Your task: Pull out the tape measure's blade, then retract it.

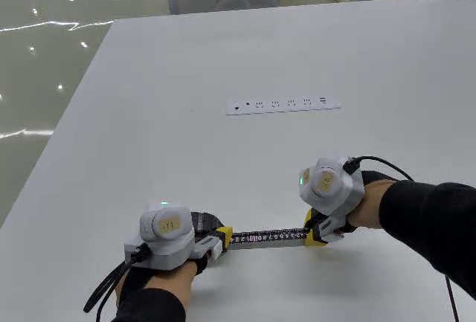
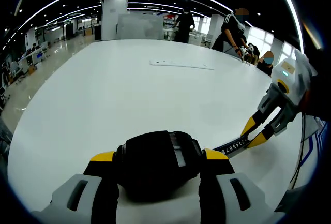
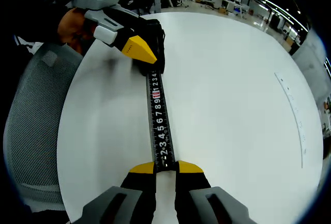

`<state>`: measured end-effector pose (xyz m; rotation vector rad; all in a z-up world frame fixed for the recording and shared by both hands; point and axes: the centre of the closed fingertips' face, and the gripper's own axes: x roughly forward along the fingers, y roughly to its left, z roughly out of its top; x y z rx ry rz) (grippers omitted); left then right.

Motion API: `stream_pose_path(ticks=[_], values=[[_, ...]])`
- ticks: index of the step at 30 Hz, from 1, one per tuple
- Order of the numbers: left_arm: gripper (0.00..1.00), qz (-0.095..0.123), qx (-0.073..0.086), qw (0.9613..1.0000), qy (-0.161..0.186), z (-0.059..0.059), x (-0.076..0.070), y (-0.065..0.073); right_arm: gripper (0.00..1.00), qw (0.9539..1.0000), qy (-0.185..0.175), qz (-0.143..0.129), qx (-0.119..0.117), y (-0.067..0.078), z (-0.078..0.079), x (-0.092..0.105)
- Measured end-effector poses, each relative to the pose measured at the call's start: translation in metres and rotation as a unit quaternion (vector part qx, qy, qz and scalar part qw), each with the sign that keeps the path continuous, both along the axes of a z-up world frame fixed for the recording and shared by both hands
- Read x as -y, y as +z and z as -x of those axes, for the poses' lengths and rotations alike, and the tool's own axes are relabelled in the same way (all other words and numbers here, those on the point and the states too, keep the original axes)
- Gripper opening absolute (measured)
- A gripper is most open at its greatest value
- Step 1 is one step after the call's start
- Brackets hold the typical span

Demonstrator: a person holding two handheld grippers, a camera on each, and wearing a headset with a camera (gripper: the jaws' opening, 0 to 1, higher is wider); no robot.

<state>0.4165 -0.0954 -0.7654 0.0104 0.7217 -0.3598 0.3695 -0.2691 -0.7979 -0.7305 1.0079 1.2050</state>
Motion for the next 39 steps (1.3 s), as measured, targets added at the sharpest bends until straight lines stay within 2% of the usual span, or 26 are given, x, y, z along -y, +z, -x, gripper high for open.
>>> stream_pose_path(ticks=[10, 22, 28, 39], values=[[0.58, 0.001, 0.000, 1.0000, 0.001, -0.001, 0.000, 0.000, 0.09, 0.9999, 0.014, -0.008, 0.003, 0.000, -0.001, -0.006], [0.57, 0.001, 0.000, 1.0000, 0.002, -0.001, 0.000, 0.000, 0.09, 0.9999, 0.004, -0.010, -0.001, 0.000, -0.003, -0.011], [0.58, 0.001, 0.000, 1.0000, 0.003, -0.001, 0.000, 0.000, 0.09, 0.9999, 0.014, -0.006, 0.003, 0.001, -0.003, -0.014], [0.58, 0.002, 0.001, 1.0000, 0.003, -0.001, 0.000, 0.000, 0.09, 0.9999, 0.011, -0.007, 0.001, 0.001, -0.004, -0.021]])
